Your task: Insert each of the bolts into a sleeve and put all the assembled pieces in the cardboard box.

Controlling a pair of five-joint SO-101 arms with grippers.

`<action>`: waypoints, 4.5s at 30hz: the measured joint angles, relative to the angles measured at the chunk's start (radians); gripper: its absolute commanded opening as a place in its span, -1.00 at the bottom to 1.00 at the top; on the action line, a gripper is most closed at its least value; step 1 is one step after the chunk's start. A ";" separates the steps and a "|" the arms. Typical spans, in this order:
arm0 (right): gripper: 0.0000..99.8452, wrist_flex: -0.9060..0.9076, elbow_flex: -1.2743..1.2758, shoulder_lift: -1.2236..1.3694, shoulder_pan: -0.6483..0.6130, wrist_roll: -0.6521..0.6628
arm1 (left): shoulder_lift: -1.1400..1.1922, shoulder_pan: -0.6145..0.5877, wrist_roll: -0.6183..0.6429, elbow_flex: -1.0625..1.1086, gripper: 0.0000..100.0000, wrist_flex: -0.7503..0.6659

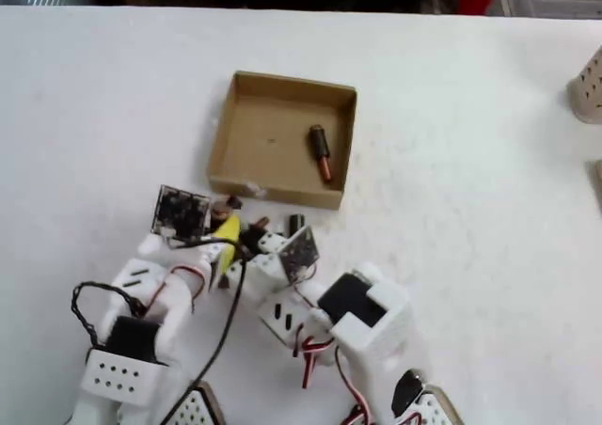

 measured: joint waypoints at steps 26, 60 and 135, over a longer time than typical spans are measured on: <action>-0.97 0.003 0.000 0.002 -0.002 0.000 | -0.003 -0.344 0.319 -0.334 -0.96 0.255; -0.97 0.842 0.083 -0.890 0.316 0.002 | -0.003 -0.347 0.008 0.087 -0.96 0.207; -0.97 3.179 -2.110 0.178 0.505 0.222 | -0.003 -0.342 0.006 0.087 -0.96 0.207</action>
